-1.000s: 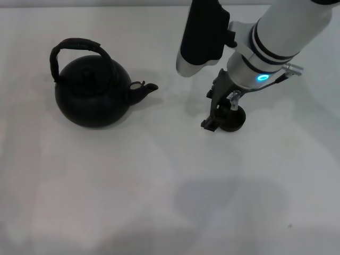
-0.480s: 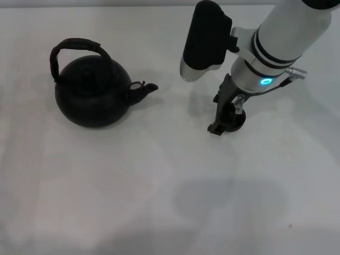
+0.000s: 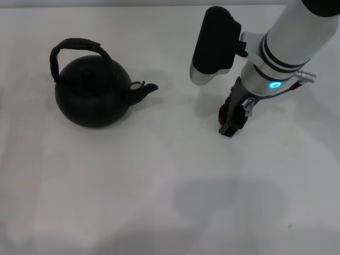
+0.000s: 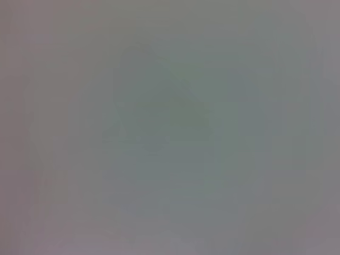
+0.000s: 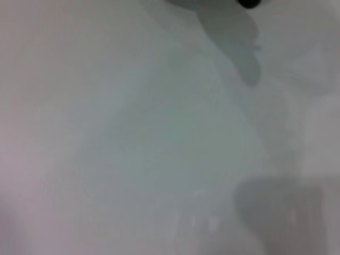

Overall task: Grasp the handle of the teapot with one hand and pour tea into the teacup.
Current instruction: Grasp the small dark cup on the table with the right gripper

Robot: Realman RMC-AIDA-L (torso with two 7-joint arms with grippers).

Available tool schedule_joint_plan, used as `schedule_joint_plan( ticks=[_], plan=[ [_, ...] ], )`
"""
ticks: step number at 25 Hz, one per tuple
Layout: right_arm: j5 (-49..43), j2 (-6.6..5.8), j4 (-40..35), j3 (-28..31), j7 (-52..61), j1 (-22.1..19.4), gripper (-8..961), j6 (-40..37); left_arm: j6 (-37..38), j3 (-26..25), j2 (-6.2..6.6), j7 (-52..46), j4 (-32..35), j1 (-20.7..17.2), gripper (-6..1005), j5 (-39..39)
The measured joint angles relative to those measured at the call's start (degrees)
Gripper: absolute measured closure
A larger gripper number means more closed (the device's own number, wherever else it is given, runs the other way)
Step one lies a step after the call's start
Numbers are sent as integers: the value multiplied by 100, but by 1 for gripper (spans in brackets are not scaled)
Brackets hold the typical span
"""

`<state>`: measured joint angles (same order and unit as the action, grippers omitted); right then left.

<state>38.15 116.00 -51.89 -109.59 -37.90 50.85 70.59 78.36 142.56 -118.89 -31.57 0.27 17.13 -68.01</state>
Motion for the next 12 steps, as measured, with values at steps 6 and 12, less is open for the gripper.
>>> schedule_joint_plan(
  ticks=[6,12],
  plan=[
    [-1,-19,-42,29,21,-63,208,68,-4,0,-3,-3,9,3,306,-2],
    [-9,-25,-63,98,37,-58,211,184,-3,-4,-3,-2,9,47,305,-2]
  ],
)
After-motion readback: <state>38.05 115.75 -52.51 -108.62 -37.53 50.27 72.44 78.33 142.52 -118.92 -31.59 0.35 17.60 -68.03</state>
